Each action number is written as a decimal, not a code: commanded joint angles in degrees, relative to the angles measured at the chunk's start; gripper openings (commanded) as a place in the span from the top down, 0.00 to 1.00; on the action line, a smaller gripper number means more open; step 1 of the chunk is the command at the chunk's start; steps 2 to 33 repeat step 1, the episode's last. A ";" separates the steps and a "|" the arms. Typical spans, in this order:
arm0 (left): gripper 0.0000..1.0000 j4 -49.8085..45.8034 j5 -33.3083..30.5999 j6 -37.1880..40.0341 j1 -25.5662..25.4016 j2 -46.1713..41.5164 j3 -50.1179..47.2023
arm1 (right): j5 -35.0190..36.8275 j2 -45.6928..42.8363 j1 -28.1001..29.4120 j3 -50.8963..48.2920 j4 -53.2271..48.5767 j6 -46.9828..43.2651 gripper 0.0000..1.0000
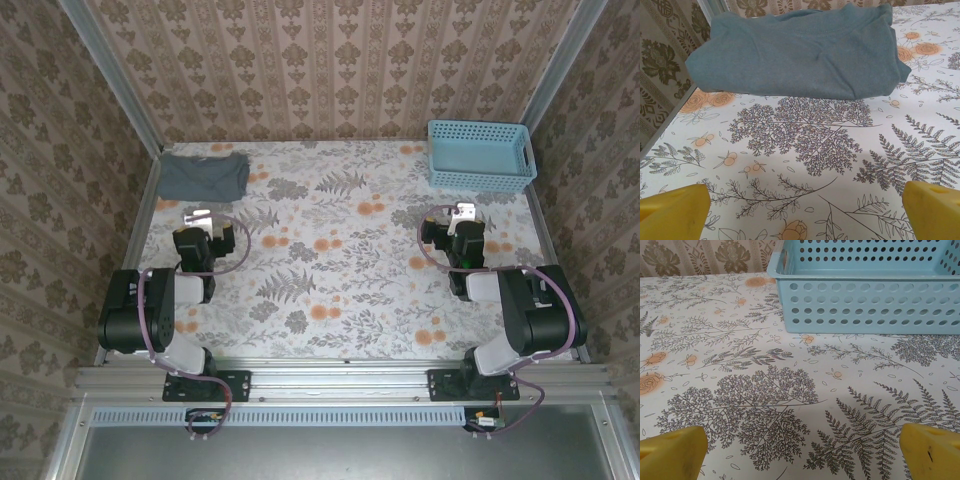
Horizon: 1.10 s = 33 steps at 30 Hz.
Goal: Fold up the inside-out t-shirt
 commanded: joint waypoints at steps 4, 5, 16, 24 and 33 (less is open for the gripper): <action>0.00 1.61 -0.43 0.89 -0.21 -0.14 0.29 | -1.10 0.36 0.06 -0.52 2.12 -0.20 0.00; 0.00 1.61 -0.43 0.89 -0.21 -0.14 0.29 | -1.10 0.36 0.06 -0.52 2.12 -0.20 0.00; 0.00 1.61 -0.43 0.89 -0.21 -0.14 0.29 | -1.10 0.36 0.06 -0.52 2.12 -0.20 0.00; 0.00 1.61 -0.43 0.89 -0.21 -0.14 0.29 | -1.10 0.36 0.06 -0.52 2.12 -0.20 0.00; 0.00 1.61 -0.43 0.89 -0.21 -0.14 0.29 | -1.10 0.36 0.06 -0.52 2.12 -0.20 0.00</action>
